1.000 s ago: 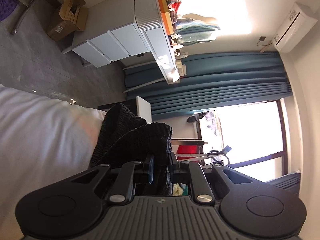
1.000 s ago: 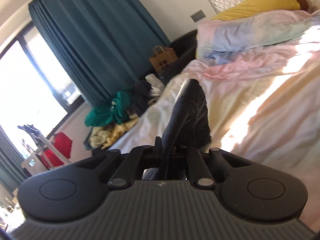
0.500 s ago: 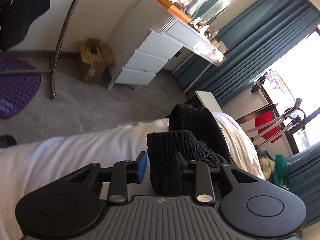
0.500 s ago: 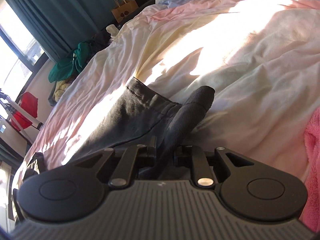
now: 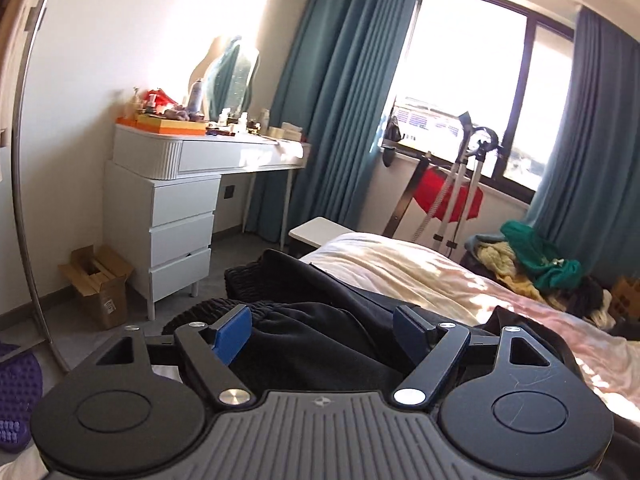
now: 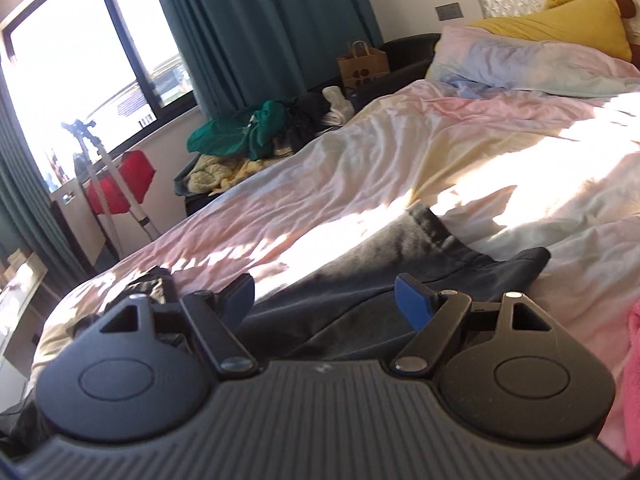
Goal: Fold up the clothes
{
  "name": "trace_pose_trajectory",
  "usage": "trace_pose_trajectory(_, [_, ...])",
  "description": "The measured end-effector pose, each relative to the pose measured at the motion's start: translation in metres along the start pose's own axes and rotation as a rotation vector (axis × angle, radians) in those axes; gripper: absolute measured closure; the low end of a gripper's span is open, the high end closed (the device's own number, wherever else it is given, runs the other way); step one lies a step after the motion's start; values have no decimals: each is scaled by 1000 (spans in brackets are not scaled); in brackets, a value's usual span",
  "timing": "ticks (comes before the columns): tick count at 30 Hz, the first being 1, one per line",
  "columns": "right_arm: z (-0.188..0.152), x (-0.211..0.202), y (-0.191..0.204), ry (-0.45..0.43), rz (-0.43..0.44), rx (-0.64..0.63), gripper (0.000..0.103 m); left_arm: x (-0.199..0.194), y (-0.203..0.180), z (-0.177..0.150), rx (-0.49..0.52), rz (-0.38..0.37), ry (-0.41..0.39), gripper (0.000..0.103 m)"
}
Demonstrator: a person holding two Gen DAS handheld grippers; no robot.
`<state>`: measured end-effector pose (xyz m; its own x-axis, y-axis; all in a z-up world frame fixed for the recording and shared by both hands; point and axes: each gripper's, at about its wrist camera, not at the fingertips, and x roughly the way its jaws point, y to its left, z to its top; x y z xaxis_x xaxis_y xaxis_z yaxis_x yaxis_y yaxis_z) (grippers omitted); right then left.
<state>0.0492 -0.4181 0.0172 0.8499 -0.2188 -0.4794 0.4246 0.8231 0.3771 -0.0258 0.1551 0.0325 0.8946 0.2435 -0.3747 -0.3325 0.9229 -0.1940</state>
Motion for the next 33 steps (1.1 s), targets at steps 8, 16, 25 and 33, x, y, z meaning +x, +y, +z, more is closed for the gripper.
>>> trace_pose_trajectory(8, [-35,-8,97,95,207,-59,24,13,-33,-25,141,-17,27,23])
trace_pose_trajectory(16, [-91,-10,110,62,279,-190,24,32,-45,-40,231,-3,95,23])
trace_pose_trajectory(25, [-115,18,111,212,152,-210,24,62,-70,-61,312,-54,264,20])
trace_pose_trajectory(33, [-105,21,97,217,123,-111,24,113,-163,-49,362,-306,327,19])
